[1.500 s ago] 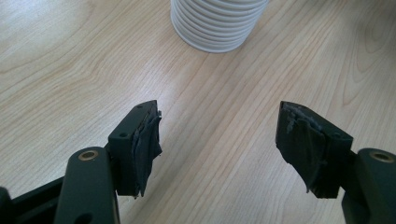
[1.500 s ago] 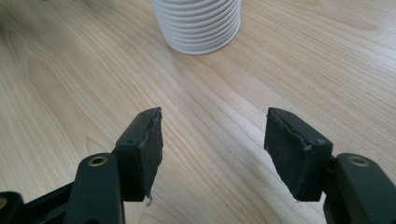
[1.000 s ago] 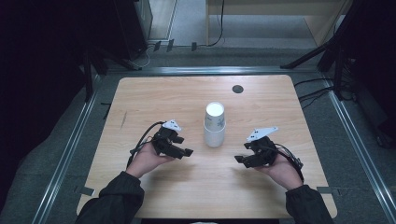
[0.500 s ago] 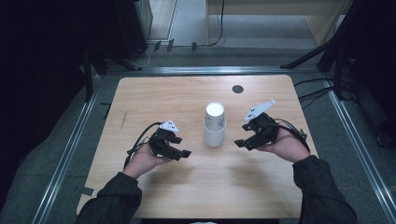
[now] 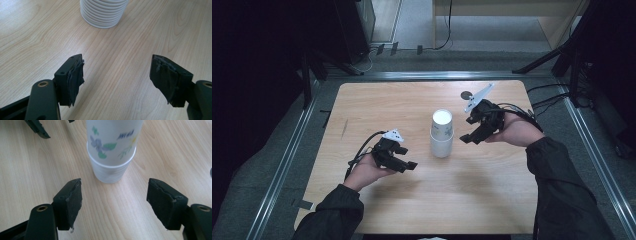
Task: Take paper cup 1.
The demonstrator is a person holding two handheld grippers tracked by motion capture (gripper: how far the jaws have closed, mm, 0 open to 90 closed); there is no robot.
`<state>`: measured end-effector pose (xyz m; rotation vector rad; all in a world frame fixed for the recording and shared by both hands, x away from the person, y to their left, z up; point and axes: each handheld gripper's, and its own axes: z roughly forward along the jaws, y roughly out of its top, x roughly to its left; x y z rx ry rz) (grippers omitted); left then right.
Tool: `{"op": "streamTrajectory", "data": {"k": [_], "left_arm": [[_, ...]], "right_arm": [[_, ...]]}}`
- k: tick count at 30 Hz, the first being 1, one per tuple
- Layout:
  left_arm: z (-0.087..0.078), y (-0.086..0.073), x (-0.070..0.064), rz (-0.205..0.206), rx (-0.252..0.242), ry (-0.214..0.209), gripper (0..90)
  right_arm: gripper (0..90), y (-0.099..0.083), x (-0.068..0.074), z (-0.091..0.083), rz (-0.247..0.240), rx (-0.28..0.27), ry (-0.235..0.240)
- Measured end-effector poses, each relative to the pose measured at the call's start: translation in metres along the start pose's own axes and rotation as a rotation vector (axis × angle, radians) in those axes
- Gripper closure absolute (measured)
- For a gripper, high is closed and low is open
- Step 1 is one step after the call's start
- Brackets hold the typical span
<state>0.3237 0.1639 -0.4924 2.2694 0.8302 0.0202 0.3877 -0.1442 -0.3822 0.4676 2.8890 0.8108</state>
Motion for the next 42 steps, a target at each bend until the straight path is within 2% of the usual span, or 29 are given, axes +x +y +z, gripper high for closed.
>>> {"op": "streamTrajectory", "data": {"k": [4, 8, 9, 14, 16, 22, 28, 32, 34, 42], "left_arm": [[-0.002, 0.0, 0.0, -0.001, -0.004, -0.005, 27.0], [-0.002, 0.0, 0.0, 0.001, -0.003, -0.006, 27.0], [-0.001, 0.0, 0.0, 0.003, -0.004, -0.007, 27.0], [-0.001, 0.0, 0.0, 0.002, -0.004, -0.008, 27.0], [-0.001, 0.0, 0.0, 0.004, -0.004, -0.011, 27.0], [-0.002, 0.0, 0.0, 0.009, -0.005, -0.016, 27.0], [-0.002, 0.0, 0.0, 0.006, -0.009, -0.02, 26.9], [-0.002, 0.0, 0.0, 0.009, -0.008, -0.02, 26.9], [-0.002, 0.0, 0.0, 0.01, -0.008, -0.02, 26.9], [-0.002, -0.001, 0.001, 0.01, -0.009, -0.024, 27.0]], "right_arm": [[27.2, 0.014, -0.004, -0.001, -0.031, 0.004, 0.025], [26.7, 0.019, -0.007, 0.0, -0.024, 0.006, 0.038], [25.8, 0.022, -0.009, 0.002, -0.032, 0.004, 0.059], [25.2, 0.03, -0.012, 0.007, -0.055, 0.007, 0.07], [25.3, 0.038, -0.014, 0.014, -0.067, 0.026, 0.08], [24.7, 0.051, -0.014, 0.025, -0.065, 0.033, 0.097], [25.1, 0.063, -0.012, 0.033, -0.086, 0.034, 0.101], [27.3, 0.066, -0.011, 0.035, -0.096, 0.039, 0.102], [31.7, 0.067, -0.012, 0.037, -0.084, 0.04, 0.108], [32.7, 0.067, -0.011, 0.036, -0.068, 0.048, 0.103]]}}
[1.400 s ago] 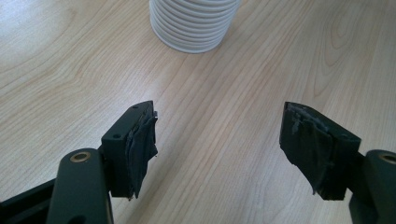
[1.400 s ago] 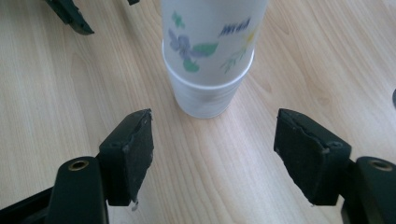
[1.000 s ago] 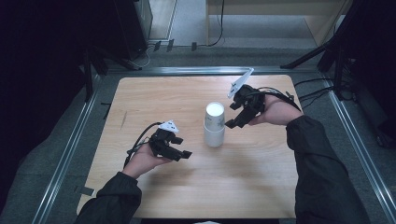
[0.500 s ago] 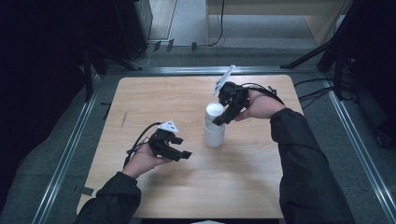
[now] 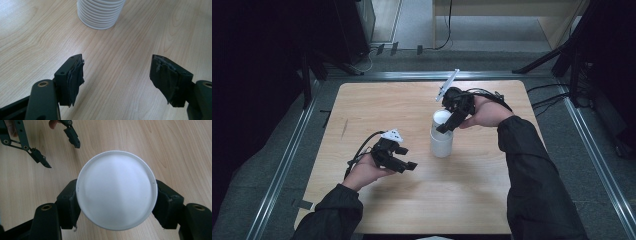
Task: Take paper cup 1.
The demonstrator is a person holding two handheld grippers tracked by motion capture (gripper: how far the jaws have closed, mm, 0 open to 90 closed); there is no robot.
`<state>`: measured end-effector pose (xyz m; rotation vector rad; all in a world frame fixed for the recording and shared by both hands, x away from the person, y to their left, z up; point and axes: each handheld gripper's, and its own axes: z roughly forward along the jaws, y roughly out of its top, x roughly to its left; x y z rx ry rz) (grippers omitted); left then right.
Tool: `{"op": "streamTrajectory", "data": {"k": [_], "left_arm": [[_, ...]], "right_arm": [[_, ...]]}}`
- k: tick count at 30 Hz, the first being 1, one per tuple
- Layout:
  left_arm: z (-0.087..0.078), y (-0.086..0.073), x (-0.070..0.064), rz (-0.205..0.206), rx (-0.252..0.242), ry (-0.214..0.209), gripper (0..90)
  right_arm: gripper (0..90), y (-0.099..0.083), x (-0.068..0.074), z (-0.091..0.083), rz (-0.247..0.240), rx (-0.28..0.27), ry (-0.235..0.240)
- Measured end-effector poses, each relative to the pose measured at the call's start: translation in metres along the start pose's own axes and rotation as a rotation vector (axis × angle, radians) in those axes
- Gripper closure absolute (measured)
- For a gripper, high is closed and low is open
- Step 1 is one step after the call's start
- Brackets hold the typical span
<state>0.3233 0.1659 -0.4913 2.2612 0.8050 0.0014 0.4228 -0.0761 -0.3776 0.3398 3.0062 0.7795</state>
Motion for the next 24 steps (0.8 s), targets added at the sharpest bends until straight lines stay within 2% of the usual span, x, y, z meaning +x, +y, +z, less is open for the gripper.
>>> {"op": "streamTrajectory", "data": {"k": [9, 14, 24], "left_arm": [[0.0, 0.0, 0.0, 0.002, 0.001, 0.003, 26.9], [0.0, 0.0, 0.0, 0.007, 0.006, 0.001, 27.0], [0.0, 0.0, 0.0, 0.007, 0.008, 0.002, 27.0]], "right_arm": [[33.0, 0.004, 0.002, -0.004, 0.007, 0.007, -0.01], [32.9, 0.007, 0.001, -0.014, 0.019, -0.013, -0.001], [33.5, 0.009, 0.002, -0.019, 0.011, -0.015, -0.009]]}}
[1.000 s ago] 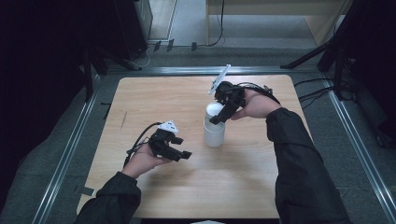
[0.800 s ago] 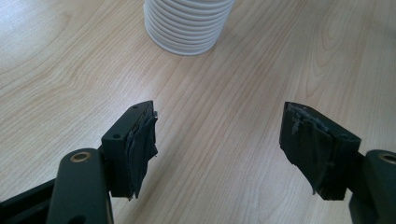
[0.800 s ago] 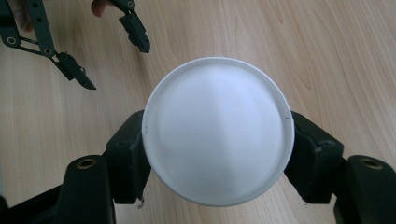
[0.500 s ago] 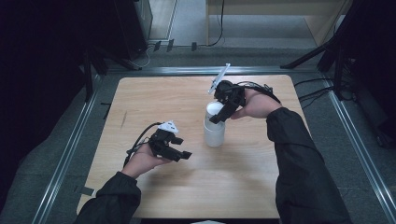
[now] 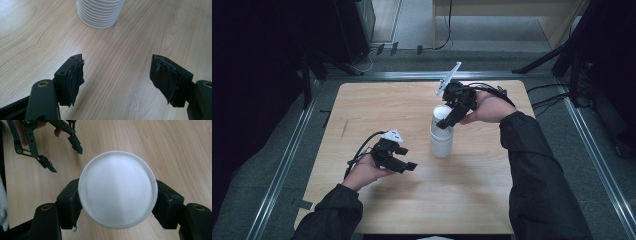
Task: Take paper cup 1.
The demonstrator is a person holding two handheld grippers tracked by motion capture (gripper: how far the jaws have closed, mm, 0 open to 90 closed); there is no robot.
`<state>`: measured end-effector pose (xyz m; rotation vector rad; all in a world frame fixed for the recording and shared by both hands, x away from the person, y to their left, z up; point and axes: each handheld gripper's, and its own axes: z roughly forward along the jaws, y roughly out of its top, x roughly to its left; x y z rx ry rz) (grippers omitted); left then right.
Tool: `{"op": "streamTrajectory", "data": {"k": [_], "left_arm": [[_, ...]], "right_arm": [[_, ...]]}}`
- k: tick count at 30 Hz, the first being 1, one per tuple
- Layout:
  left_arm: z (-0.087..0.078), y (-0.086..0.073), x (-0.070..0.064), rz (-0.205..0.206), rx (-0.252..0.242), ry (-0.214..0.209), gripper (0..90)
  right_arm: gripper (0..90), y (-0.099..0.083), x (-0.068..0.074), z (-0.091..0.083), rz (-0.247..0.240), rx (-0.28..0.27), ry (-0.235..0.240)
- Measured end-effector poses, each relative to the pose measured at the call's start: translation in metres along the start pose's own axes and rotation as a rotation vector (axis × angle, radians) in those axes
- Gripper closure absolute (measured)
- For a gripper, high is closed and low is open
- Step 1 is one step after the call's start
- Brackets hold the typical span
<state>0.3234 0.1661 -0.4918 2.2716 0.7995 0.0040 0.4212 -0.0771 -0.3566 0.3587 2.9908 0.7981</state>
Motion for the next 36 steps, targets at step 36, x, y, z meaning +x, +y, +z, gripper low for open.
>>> {"op": "streamTrajectory", "data": {"k": [36], "left_arm": [[-0.002, 0.0, 0.0, -0.002, -0.018, -0.012, 25.4]], "right_arm": [[36.2, 0.017, 0.011, -0.045, 0.019, -0.012, -0.008]]}}
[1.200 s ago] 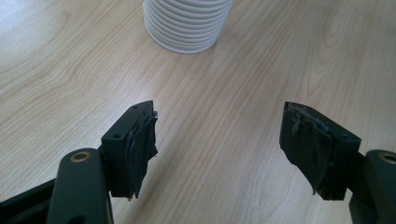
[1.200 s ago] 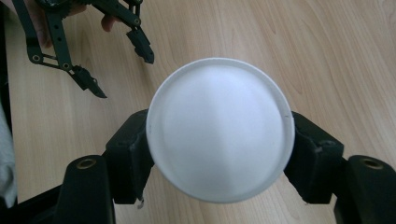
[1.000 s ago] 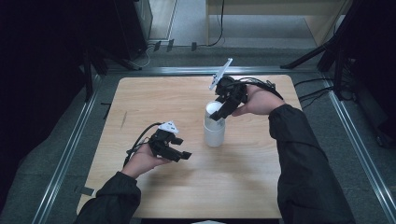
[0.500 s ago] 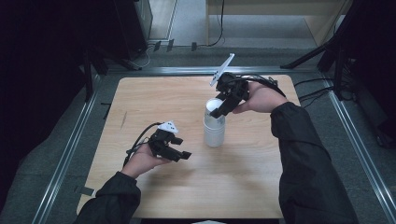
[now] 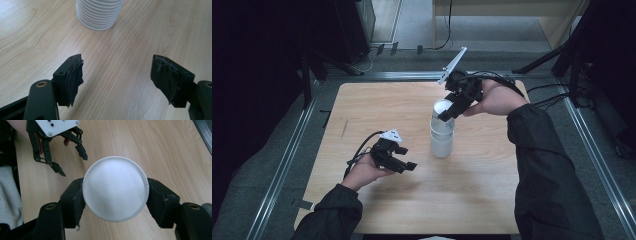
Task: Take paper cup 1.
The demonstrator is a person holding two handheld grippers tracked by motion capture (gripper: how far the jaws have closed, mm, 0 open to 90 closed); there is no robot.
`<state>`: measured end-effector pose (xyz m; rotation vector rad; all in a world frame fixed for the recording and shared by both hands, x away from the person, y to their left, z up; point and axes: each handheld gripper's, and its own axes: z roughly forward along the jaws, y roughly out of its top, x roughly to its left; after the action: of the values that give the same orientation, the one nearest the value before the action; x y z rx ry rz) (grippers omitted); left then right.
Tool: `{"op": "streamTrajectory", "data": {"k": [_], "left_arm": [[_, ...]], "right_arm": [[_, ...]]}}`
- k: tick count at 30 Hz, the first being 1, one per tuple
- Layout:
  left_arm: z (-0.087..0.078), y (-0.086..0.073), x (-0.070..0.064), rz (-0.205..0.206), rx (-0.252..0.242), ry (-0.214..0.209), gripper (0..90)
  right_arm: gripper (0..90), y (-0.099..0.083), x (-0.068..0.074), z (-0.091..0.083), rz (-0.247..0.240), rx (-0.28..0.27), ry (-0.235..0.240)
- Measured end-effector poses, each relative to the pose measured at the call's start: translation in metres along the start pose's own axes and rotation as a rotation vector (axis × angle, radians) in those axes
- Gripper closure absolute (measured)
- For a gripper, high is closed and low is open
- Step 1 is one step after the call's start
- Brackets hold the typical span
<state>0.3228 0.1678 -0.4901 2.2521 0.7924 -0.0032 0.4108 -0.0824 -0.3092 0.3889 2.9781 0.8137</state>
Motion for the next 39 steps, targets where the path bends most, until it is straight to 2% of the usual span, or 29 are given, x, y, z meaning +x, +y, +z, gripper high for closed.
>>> {"op": "streamTrajectory", "data": {"k": [11, 17, 18, 19, 24, 26, 28, 33, 38, 39], "left_arm": [[-0.001, 0.0, 0.001, -0.007, -0.009, -0.002, 21.7], [-0.004, 0.0, 0.002, -0.016, -0.015, -0.005, 20.5], [-0.004, 0.0, 0.002, -0.016, -0.015, -0.005, 20.8], [-0.004, 0.0, 0.002, -0.016, -0.014, -0.003, 20.9], [-0.004, 0.0, 0.001, -0.005, -0.023, -0.007, 21.2], [-0.003, 0.001, 0.0, 0.004, -0.027, -0.01, 21.2], [-0.003, 0.002, 0.0, 0.008, -0.02, -0.013, 20.8], [-0.001, 0.003, -0.002, 0.041, -0.004, -0.025, 20.6], [-0.001, 0.006, -0.004, 0.057, -0.021, -0.048, 20.6], [0.0, 0.006, -0.004, 0.06, -0.024, -0.055, 20.6]], "right_arm": [[36.2, 0.008, 0.009, -0.035, -0.012, -0.031, -0.003], [36.2, -0.001, 0.022, -0.045, -0.031, -0.039, -0.007], [36.2, -0.001, 0.022, -0.045, -0.031, -0.039, -0.007], [36.3, -0.01, 0.026, -0.045, -0.027, -0.051, 0.014], [36.3, -0.03, 0.034, -0.04, -0.017, -0.047, 0.024], [36.3, -0.037, 0.036, -0.035, -0.034, -0.056, 0.024], [36.3, -0.043, 0.041, -0.031, -0.028, -0.055, 0.031], [36.3, -0.053, 0.052, -0.024, -0.036, -0.055, 0.039], [36.3, -0.061, 0.06, -0.012, -0.034, -0.06, 0.052], [36.3, -0.065, 0.062, -0.005, -0.039, -0.066, 0.065]]}}
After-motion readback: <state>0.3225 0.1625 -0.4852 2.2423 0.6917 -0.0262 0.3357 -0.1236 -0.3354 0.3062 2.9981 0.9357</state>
